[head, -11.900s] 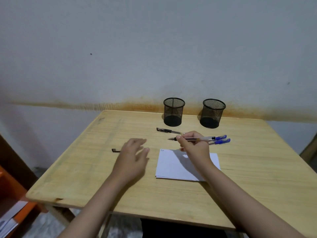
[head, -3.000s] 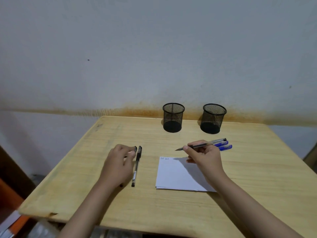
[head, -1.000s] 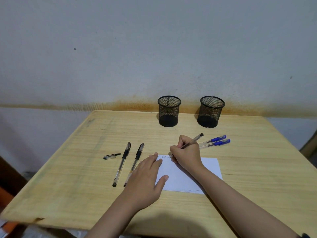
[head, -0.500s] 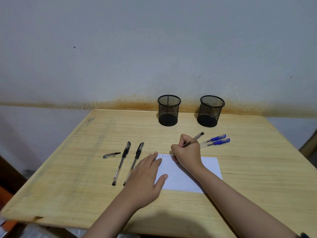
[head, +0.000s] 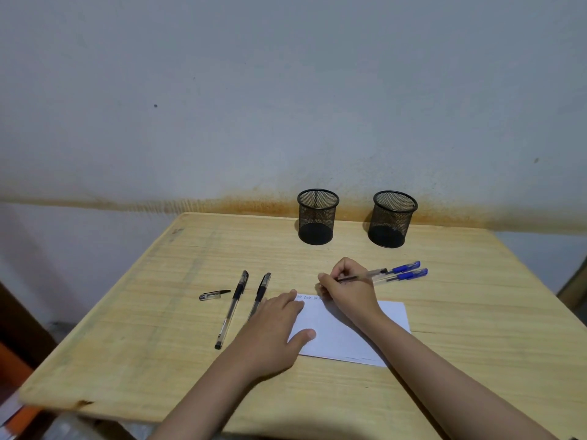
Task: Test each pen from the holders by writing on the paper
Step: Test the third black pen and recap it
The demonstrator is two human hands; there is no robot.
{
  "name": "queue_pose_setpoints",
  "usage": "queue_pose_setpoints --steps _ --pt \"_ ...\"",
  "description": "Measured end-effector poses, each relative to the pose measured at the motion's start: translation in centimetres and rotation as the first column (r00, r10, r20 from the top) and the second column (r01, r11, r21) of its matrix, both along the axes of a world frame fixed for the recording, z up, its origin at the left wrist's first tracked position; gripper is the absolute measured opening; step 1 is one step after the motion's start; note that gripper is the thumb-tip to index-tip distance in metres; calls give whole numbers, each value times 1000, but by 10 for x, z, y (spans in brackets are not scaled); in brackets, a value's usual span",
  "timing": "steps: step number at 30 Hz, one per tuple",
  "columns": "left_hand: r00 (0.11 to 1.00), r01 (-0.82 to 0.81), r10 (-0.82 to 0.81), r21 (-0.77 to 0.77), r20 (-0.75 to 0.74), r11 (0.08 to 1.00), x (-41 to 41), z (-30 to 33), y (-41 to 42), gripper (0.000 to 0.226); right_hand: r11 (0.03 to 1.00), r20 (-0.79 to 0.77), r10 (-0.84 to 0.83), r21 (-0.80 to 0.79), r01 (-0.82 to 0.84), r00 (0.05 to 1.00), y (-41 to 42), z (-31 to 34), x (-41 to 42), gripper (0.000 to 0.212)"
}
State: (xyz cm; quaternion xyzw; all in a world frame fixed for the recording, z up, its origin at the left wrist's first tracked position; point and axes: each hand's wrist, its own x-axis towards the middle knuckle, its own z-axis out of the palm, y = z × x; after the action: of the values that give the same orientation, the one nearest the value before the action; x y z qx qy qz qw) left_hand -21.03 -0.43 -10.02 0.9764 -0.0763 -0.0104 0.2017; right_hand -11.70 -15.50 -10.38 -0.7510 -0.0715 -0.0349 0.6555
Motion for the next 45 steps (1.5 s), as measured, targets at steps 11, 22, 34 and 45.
queue_pose_setpoints --steps 11,22,34,45 --pt "875 -414 445 -181 192 892 5 7 98 38 977 53 199 73 -202 979 -5 28 -31 10" --pt "865 -322 465 -504 188 802 -5 26 86 13 947 75 310 62 -315 948 -3 43 -60 9" --pt "936 -13 219 -597 274 802 -9 47 37 24 963 124 269 -11 -270 955 -11 47 -66 4" --pt "918 68 204 -643 339 763 -5 44 14 30 976 177 206 38 -216 962 -22 53 -78 8"
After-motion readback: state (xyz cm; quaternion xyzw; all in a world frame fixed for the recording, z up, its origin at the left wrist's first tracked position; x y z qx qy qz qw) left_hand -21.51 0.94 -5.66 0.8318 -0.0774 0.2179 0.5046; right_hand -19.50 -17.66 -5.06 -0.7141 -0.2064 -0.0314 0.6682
